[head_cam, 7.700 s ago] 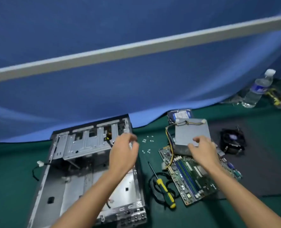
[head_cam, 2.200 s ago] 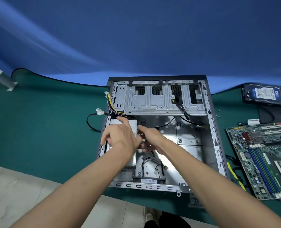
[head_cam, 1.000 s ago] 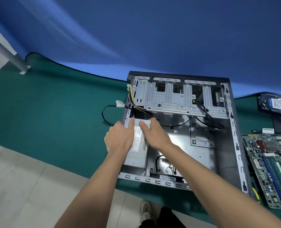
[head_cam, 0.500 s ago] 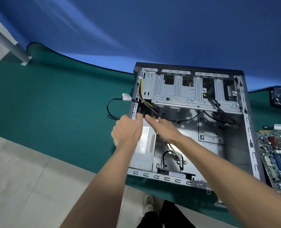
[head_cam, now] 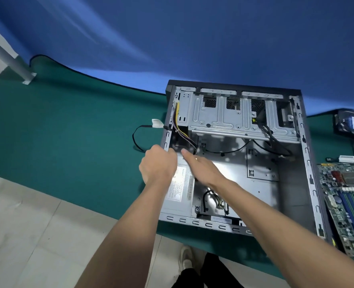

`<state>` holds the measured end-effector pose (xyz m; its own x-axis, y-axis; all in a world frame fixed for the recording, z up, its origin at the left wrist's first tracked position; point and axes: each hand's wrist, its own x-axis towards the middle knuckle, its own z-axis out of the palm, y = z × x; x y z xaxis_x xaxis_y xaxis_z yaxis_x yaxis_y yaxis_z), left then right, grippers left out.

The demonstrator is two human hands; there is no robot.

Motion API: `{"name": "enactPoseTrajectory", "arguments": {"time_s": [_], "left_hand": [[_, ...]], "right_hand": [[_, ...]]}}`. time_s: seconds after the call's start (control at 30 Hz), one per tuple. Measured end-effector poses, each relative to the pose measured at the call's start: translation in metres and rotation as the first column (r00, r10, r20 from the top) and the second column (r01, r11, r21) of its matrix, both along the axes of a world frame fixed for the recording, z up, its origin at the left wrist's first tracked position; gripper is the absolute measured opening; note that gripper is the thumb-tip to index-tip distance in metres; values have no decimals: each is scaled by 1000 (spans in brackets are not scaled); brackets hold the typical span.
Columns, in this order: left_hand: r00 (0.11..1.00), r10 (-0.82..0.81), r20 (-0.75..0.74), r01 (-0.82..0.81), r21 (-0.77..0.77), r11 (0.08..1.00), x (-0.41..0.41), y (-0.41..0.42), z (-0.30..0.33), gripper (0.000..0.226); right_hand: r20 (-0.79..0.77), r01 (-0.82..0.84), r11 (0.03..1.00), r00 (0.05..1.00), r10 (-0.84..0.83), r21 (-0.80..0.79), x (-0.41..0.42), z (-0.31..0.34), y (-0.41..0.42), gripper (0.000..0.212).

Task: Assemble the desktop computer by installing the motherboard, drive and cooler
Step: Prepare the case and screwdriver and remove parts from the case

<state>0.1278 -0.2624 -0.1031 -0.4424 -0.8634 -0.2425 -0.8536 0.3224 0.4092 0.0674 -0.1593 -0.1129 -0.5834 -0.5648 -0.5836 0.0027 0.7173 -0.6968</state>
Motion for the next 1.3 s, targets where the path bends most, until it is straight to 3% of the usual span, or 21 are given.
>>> {"name": "enactPoseTrajectory", "arguments": {"time_s": [0.13,0.2,0.27,0.37,0.43,0.57,0.73,1.0,1.13,1.3], "left_hand": [[1000,-16,-1,16,-37,999,2,2,5,23],[998,-49,-32,47,-72,996,3,7,9,16],[989,-125,-78,113,-147,983,7,14,13,26],[929,-350,-119,285,-373,883,13,27,15,46],[861,-492,-127,390,-454,801,9,38,17,36],[721,-657,-218,559,-377,739,-31,72,33,9],[640,-734,-227,638,-375,672,-116,125,45,22],[627,-776,-70,706,-369,604,-222,178,27,30],[648,-761,-33,707,-344,618,-241,186,14,45],[673,-738,-38,680,-360,639,-245,191,6,48]], "right_hand": [[-67,89,996,994,-90,-18,20,9,6,67],[-22,116,990,993,-118,-77,24,15,17,56],[59,178,972,984,-171,-156,21,25,30,44],[153,246,935,965,-212,-256,14,43,50,23],[132,269,913,962,-240,-306,7,53,65,8],[-14,312,871,940,-342,-380,-22,69,111,18],[-172,393,824,853,-493,-409,-73,70,177,20],[-199,427,838,838,-508,-340,-162,31,253,33],[-217,404,872,857,-467,-278,-201,3,256,33],[-300,297,946,898,-323,-131,-232,-33,244,12]]}}
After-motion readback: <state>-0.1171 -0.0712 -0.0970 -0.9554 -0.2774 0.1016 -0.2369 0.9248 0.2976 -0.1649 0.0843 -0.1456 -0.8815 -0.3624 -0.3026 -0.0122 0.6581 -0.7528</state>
